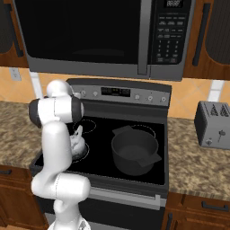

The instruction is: Pick the kettle from the counter and place it on a stove burner. Then turn the burner on.

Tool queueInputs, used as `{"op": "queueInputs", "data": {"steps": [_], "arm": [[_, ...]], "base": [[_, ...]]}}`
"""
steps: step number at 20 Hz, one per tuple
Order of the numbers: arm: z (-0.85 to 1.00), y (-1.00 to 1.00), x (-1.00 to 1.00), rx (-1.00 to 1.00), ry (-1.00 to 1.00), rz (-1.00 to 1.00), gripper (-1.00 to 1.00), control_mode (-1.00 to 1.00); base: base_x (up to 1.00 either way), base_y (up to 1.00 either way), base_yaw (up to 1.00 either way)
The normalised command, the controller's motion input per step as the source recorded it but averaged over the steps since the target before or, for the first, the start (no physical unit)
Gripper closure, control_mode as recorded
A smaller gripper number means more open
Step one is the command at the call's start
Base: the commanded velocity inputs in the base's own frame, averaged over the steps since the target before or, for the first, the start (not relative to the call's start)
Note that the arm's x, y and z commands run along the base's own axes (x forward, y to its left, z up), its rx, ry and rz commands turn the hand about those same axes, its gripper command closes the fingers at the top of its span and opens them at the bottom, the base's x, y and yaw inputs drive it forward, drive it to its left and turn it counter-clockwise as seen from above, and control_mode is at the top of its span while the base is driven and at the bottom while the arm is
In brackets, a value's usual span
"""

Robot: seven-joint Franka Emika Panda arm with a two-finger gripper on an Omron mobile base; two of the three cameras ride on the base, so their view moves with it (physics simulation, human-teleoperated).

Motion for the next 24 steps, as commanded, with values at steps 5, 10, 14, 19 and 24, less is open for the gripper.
{"op": "queueInputs", "data": {"steps": [5, 10, 14, 19, 24], "arm": [[-0.07, 0.00, 0.11, 0.00, 0.00, 0.00, -1.00, -1.00], [-0.01, 0.00, 0.14, 0.00, 0.00, 0.00, -1.00, -1.00], [0.00, 0.00, 0.11, 0.00, 0.00, 0.00, -1.00, -1.00], [-0.02, 0.00, 0.09, 0.00, 0.00, 0.00, -1.00, -1.00], [-0.05, 0.00, 0.06, 0.00, 0.00, 0.00, -1.00, -1.00]], "base": [[0.00, 0.00, 0.00], [0.00, 0.00, 0.00], [0.00, 0.00, 0.00], [0.00, 0.00, 0.00], [0.00, 0.00, 0.00]]}}
